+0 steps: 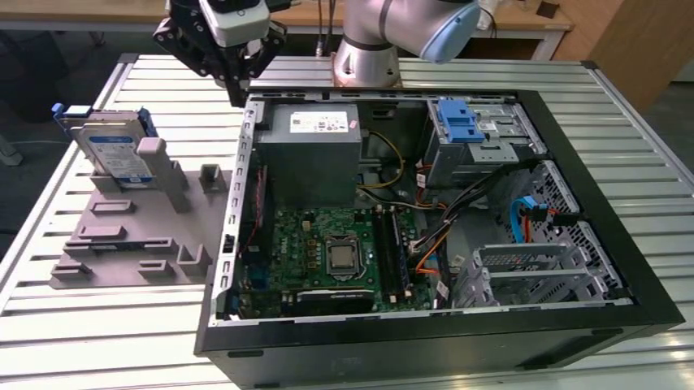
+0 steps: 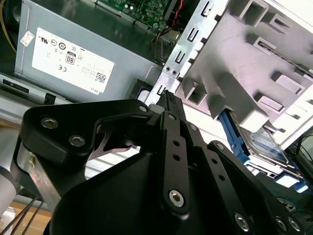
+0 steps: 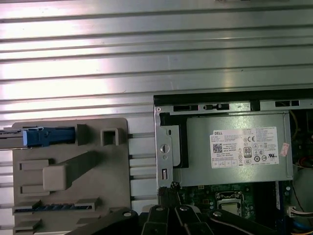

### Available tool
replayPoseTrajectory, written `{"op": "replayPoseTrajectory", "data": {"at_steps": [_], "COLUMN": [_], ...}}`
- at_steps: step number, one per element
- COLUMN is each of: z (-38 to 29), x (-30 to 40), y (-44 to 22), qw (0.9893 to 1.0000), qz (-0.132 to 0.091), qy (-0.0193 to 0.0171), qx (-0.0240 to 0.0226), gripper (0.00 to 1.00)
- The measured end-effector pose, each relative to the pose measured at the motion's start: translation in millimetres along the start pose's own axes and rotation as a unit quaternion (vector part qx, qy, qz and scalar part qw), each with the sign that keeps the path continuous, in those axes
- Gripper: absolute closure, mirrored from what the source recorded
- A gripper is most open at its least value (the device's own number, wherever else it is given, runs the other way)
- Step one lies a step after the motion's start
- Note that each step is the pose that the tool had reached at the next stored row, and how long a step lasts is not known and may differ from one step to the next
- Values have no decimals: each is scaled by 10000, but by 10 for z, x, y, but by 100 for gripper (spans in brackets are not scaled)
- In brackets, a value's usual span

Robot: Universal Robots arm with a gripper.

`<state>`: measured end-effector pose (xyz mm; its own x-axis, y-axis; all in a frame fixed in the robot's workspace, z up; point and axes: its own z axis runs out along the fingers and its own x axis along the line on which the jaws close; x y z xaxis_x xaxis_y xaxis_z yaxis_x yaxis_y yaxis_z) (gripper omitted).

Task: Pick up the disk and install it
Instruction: 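Reach for the disk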

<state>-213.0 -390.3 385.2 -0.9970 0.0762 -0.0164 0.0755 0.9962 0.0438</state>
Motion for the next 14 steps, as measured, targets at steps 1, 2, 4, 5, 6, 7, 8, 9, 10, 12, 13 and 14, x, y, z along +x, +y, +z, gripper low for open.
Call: {"op": "replayPoseTrajectory", "data": {"at_steps": [1,2,4,5,6,7,8,9,10,12,13,14], "z": [1,2,3,4,4,5,6,7,7,9,10,10], "x": [6,11,22,27,32,37,42,47,52,63,68,73], "y": [-1,-1,-1,-2,-2,-2,-2,-3,-3,-3,-4,-4], "qw": [10000,10000,10000,10000,10000,10000,10000,10000,10000,10000,10000,10000], "qz": [0,0,0,0,0,0,0,0,0,1,1,1], "qy": [1,1,3,4,5,6,7,7,8,10,11,11], "qx": [0,0,0,0,0,1,1,0,1,1,1,1], "gripper": [89,89,89,89,89,89,89,89,89,89,89,89]}}
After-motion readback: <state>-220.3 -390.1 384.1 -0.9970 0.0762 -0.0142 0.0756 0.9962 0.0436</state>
